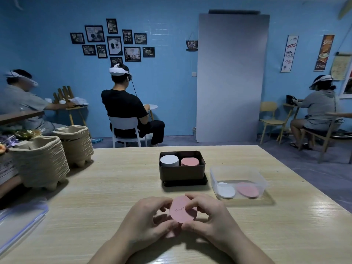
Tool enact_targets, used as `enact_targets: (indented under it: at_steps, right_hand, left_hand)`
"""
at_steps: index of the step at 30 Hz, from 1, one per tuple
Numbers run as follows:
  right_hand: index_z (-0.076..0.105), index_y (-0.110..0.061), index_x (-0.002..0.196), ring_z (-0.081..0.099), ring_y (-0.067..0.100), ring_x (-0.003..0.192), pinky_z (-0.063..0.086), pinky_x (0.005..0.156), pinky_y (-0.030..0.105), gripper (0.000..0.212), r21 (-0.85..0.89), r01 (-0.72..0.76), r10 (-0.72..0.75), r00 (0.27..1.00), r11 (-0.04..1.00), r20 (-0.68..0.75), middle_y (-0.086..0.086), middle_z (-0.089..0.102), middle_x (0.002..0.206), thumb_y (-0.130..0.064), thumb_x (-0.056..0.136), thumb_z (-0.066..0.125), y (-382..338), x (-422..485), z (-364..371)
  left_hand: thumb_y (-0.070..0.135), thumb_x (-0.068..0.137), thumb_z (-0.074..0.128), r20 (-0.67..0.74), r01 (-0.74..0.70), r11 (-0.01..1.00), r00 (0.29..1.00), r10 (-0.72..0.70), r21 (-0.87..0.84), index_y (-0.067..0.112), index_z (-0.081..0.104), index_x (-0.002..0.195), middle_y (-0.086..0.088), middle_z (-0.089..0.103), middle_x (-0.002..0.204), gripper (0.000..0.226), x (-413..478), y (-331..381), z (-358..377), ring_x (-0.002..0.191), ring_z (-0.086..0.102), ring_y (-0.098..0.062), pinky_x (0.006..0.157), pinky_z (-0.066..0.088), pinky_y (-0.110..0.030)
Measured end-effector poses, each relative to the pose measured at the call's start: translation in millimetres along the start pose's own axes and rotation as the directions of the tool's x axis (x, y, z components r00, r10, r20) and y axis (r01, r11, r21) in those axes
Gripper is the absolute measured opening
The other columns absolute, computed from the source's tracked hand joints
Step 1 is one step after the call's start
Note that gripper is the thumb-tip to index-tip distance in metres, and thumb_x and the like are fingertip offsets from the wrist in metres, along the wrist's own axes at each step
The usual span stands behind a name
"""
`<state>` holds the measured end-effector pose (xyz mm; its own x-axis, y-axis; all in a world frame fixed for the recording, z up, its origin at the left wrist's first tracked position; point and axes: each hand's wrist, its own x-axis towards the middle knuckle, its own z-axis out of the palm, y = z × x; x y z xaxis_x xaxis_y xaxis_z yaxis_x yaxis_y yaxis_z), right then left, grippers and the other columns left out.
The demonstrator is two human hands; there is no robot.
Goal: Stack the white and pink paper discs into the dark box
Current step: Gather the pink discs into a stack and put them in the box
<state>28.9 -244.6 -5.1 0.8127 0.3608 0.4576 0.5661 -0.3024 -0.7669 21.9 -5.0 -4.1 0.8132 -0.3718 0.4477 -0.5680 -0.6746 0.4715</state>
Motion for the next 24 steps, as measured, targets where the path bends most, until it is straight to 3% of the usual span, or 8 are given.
enact_targets:
  at_steps: [4, 9, 12, 16, 20, 24]
  right_hand:
    - [0.066, -0.032, 0.085, 0.062, 0.003, 0.113, 0.05, 0.083, 0.007, 0.034, -0.002, -0.001, 0.001, 1.0, 1.0, 0.009, -0.004, 0.066, 0.129, -0.02, 0.07, 0.095, 2.4, 0.8, 0.7]
    - [0.069, -0.03, 0.089, 0.052, -0.007, 0.129, 0.058, 0.09, 0.02, 0.029, 0.018, -0.051, 0.05, 0.997, 0.999, 0.058, -0.002, 0.061, 0.135, -0.022, 0.074, 0.093, 11.7, -0.4, 4.2]
    - [0.069, -0.026, 0.091, 0.059, 0.004, 0.126, 0.06, 0.091, 0.027, 0.027, -0.013, -0.034, 0.035, 0.997, 0.999, 0.073, -0.003, 0.064, 0.132, -0.027, 0.075, 0.091, 14.0, 0.5, 4.4]
    - [0.069, -0.022, 0.087, 0.063, 0.008, 0.117, 0.06, 0.087, 0.025, 0.029, -0.027, -0.045, 0.046, 0.998, 0.999, 0.038, -0.009, 0.065, 0.125, -0.032, 0.072, 0.092, 15.3, 1.6, 3.7]
    - [0.066, -0.03, 0.082, 0.063, 0.004, 0.116, 0.06, 0.088, 0.025, 0.028, -0.053, -0.055, 0.053, 0.998, 0.997, -0.042, -0.014, 0.064, 0.119, -0.036, 0.07, 0.091, 20.5, 2.1, 3.6]
    - [0.066, -0.028, 0.085, 0.06, 0.002, 0.12, 0.059, 0.092, 0.031, 0.033, -0.13, -0.063, 0.057, 0.997, 0.99, -0.052, -0.017, 0.064, 0.119, -0.046, 0.068, 0.088, 25.2, 4.9, 5.3]
  left_hand:
    - [0.059, 0.081, 0.073, 0.018, -0.008, 1.0, 1.0, 0.008, 0.001, 0.038, 0.068, 0.122, 0.03, 0.068, 0.106, 0.046, -0.3, -0.2, 0.5, 0.098, 0.061, 0.005, 0.081, 0.05, -0.015]
    - [0.055, 0.081, 0.076, 0.006, -0.019, 1.0, 1.0, 0.019, 0.009, 0.033, 0.069, 0.11, 0.027, 0.067, 0.095, 0.037, 0.2, 0.7, 0.2, 0.092, 0.063, 0.002, 0.076, 0.049, -0.017]
    - [0.056, 0.081, 0.076, 0.025, -0.03, 0.999, 0.999, 0.029, 0.03, 0.032, 0.069, 0.109, 0.024, 0.067, 0.095, 0.038, 3.1, 0.7, -0.7, 0.091, 0.062, 0.002, 0.077, 0.05, -0.02]
    - [0.063, 0.079, 0.072, 0.084, -0.018, 0.995, 0.996, 0.01, 0.094, 0.036, 0.065, 0.119, 0.025, 0.066, 0.108, 0.049, 8.4, -4.0, -6.4, 0.103, 0.058, 0.005, 0.09, 0.049, -0.024]
    - [0.079, 0.071, 0.066, 0.203, 0.005, 0.983, 0.978, -0.042, 0.183, 0.041, 0.053, 0.136, 0.03, 0.051, 0.125, 0.077, 4.5, -11.7, -14.2, 0.119, 0.043, 0.007, 0.107, 0.034, -0.024]
    - [0.086, 0.065, 0.066, 0.268, -0.01, 0.977, 0.962, -0.048, 0.212, 0.04, 0.051, 0.138, 0.031, 0.045, 0.132, 0.087, -1.1, -18.8, -13.9, 0.126, 0.037, 0.009, 0.112, 0.03, -0.024]
